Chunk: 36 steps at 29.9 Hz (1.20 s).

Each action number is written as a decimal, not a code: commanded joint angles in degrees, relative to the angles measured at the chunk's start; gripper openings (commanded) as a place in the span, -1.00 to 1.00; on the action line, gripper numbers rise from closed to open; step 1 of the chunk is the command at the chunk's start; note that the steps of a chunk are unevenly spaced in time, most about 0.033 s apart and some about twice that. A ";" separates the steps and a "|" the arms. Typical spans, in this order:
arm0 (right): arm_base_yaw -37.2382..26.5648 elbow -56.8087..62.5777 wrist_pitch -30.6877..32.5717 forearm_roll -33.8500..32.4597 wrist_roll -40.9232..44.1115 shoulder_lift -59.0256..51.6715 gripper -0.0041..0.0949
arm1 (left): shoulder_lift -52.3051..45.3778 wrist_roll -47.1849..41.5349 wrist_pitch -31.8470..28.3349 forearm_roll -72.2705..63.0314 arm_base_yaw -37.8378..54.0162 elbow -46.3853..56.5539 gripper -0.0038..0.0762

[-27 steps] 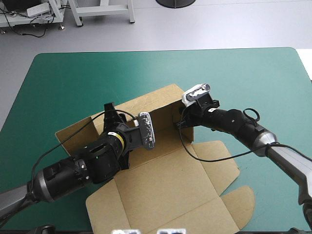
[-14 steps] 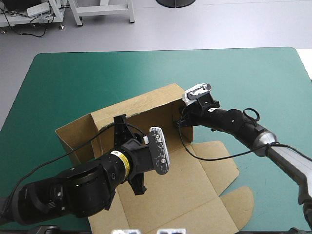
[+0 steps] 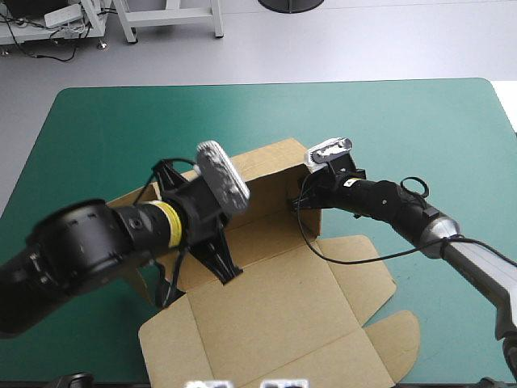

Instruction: Fold the box

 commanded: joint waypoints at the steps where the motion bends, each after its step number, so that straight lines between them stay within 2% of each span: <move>1: -0.19 -1.15 4.26 -0.02 1.28 -1.90 -0.94 | -1.65 -0.53 1.99 -5.44 7.12 -8.01 -0.90; 7: -0.19 -1.15 6.63 -2.58 3.58 -1.90 -0.94 | -2.25 -1.21 1.99 2.46 17.61 -17.36 -0.91; 12: -0.19 -1.15 8.47 -2.58 3.70 -1.90 -0.94 | -2.41 -0.64 1.99 3.18 33.72 -17.64 -0.90; 16: -0.19 -1.15 9.77 -3.28 4.29 -1.90 -0.94 | -0.92 3.36 1.99 -6.49 52.41 -15.56 -0.90; 21: -0.19 -2.84 12.92 -13.44 14.09 -2.13 -0.94 | 1.55 6.64 -3.24 -19.77 67.45 -4.18 -0.90; 24: -0.19 -5.23 17.80 -20.75 20.49 -2.13 -0.94 | 3.51 7.42 -6.16 -20.79 71.35 3.33 -0.90; 28: -0.19 -7.83 22.81 -26.66 25.57 -3.14 -0.94 | 6.01 8.89 -9.83 -20.79 73.95 10.35 -0.90; 33: -0.19 -11.75 31.13 -32.73 31.42 -5.90 -0.94 | 9.65 12.71 -12.28 -28.31 77.53 11.82 -0.90; 36: -0.19 -14.74 37.31 -33.91 32.61 -7.23 -0.94 | 11.92 16.14 -12.17 -35.68 79.66 11.82 -0.90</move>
